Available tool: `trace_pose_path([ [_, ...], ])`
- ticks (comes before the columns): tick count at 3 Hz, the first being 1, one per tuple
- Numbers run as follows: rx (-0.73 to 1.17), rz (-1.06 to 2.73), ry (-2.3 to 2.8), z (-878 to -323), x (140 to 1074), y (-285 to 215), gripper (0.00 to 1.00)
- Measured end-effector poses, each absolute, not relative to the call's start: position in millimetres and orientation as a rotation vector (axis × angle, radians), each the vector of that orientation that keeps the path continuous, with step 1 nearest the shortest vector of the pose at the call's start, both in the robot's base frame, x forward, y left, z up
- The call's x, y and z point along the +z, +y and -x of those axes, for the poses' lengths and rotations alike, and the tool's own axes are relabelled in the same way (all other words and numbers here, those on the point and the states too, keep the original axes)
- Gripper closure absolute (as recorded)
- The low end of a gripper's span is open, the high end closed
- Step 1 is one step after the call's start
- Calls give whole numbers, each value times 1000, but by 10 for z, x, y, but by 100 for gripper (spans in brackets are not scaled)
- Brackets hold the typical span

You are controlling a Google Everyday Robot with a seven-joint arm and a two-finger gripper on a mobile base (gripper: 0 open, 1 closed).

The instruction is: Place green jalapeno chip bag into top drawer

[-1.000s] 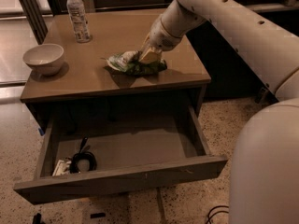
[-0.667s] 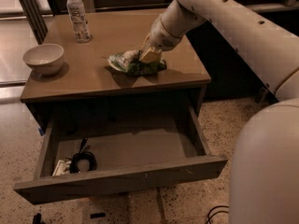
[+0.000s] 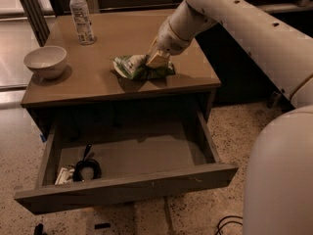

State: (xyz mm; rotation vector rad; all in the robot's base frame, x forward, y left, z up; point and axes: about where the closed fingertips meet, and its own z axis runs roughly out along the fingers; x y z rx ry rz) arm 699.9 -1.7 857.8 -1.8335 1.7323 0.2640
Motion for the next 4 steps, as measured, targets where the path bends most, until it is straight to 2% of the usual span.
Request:
trace_pose_path([
  [2, 275, 1850, 1721, -6458, 8770, -159, 100],
  [4, 379, 1905, 1682, -5564, 9087, -134, 100],
])
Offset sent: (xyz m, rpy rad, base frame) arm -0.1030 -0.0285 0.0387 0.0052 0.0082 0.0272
